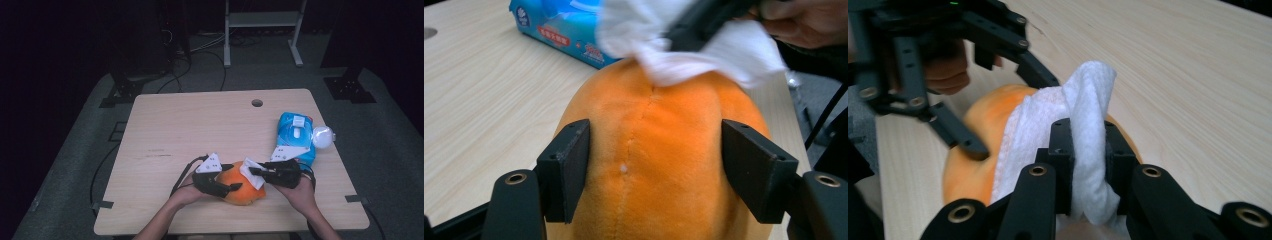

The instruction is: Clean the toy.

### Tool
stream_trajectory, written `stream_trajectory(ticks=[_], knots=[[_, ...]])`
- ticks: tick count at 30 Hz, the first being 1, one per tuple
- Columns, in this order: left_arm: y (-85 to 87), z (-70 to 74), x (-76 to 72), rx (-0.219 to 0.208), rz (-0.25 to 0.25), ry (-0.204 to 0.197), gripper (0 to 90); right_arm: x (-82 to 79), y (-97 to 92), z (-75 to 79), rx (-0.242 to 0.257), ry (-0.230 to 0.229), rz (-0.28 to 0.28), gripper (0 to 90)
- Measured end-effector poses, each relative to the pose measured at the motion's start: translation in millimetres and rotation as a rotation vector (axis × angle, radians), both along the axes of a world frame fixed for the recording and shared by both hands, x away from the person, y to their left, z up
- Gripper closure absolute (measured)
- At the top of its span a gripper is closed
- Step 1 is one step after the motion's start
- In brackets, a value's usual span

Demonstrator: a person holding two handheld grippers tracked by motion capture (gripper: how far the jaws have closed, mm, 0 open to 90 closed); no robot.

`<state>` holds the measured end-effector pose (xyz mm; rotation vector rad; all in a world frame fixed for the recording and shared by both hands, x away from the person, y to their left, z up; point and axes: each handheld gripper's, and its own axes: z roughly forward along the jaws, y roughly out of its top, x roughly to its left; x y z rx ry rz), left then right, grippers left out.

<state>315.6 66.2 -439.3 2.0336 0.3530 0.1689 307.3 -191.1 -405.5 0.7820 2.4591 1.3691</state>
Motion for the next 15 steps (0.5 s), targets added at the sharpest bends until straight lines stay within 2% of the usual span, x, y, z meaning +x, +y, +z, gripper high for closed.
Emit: stream_trajectory(ticks=[5,9,12,15], knots=[[5.4,-0.6,5.3,-0.018,0.043,0.032,30.6,10.1,-12.9,-9.9,-0.006,0.056,-0.052,78.0],[5.4,-0.8,5.4,-0.013,0.053,0.036,30.6,7.1,-18.5,-13.2,0.001,0.080,-0.046,78.3],[3.3,-1.0,5.2,-0.014,0.063,0.041,30.4,1.1,-13.5,-8.4,0.021,0.066,-0.012,78.3],[-0.3,-1.0,1.5,-0.006,0.029,0.021,30.4,-0.9,-4.0,-1.4,0.037,0.039,0.015,78.2]])
